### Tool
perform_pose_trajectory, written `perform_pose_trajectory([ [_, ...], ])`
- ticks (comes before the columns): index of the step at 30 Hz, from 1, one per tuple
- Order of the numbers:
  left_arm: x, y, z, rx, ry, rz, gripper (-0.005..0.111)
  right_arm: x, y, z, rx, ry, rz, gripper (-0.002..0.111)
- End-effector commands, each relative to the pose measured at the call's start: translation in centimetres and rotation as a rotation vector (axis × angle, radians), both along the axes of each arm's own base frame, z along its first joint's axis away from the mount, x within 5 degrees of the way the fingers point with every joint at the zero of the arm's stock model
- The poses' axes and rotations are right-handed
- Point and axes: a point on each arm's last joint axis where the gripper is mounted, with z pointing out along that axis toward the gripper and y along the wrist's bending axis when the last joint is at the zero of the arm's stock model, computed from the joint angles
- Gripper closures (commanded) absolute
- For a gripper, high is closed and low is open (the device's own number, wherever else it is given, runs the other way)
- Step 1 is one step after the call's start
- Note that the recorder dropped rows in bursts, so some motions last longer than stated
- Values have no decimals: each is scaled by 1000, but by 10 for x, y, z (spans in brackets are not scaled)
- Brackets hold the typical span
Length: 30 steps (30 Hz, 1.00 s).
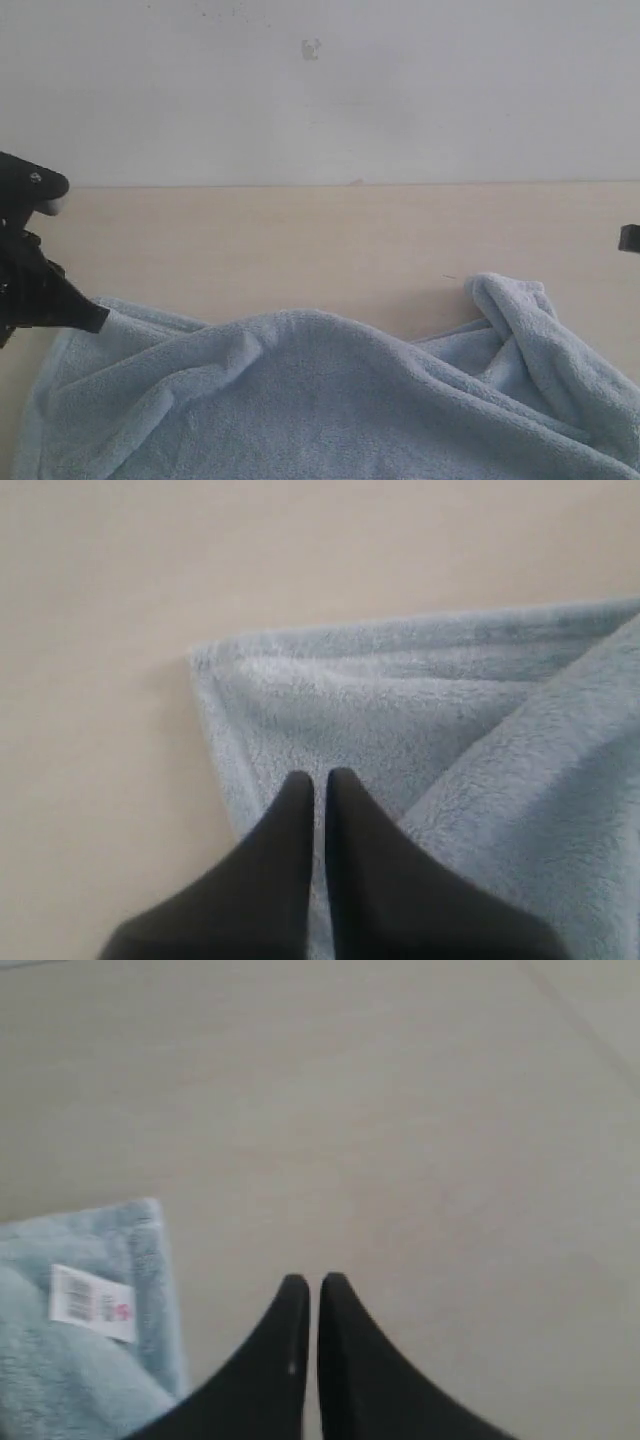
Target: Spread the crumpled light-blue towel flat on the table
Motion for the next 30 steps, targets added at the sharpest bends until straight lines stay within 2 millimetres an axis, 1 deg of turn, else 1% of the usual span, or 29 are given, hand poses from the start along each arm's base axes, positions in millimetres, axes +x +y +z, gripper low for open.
perform_pose_trajectory([
  [1,28,2,-25,40,301,116,103,18,-1,-15,147,-18,91,103],
  [2,35,-2,-28,44,380,95,103,20,-1,-20,138,8,90,103],
  [4,48,-11,-30,16,466,43,103,29,-5,-32,116,73,60,103],
  [6,56,-18,-36,-17,517,7,103,36,-11,-43,56,154,33,103],
  [8,61,-21,-43,-23,548,-18,103,44,-17,-51,7,255,10,103],
  [9,62,-21,-47,-21,558,-17,103,50,-19,-50,-48,318,36,103],
  [11,62,-21,-51,-16,570,-21,103,60,-21,-45,-97,402,84,103],
  [13,62,-21,-52,-16,571,-20,103,69,-25,-29,-153,474,105,103],
  [15,62,-21,-51,-17,569,-21,103,70,-29,-11,-200,596,118,103],
  [17,64,-21,-48,-18,560,-21,103,69,-28,3,-182,700,140,103],
  [18,65,-22,-47,-20,554,-22,103,72,-23,10,-140,696,186,103],
  [19,66,-22,-46,-20,550,-22,103,77,-18,13,-84,651,208,103],
  [21,66,-22,-46,-21,548,-22,103,88,-6,13,20,518,270,103],
  [22,66,-22,-46,-16,545,-24,103,92,-2,11,49,487,304,103],
  [25,68,-22,-47,-20,534,-24,103,105,10,-5,193,431,340,103],
  [26,68,-23,-47,-33,532,-20,103,110,14,-13,233,419,362,103],
  [27,68,-23,-47,-41,533,-16,103,115,17,-20,252,405,389,103],
  [30,68,-24,-47,-49,532,-13,103,124,23,-46,279,423,486,103],
])
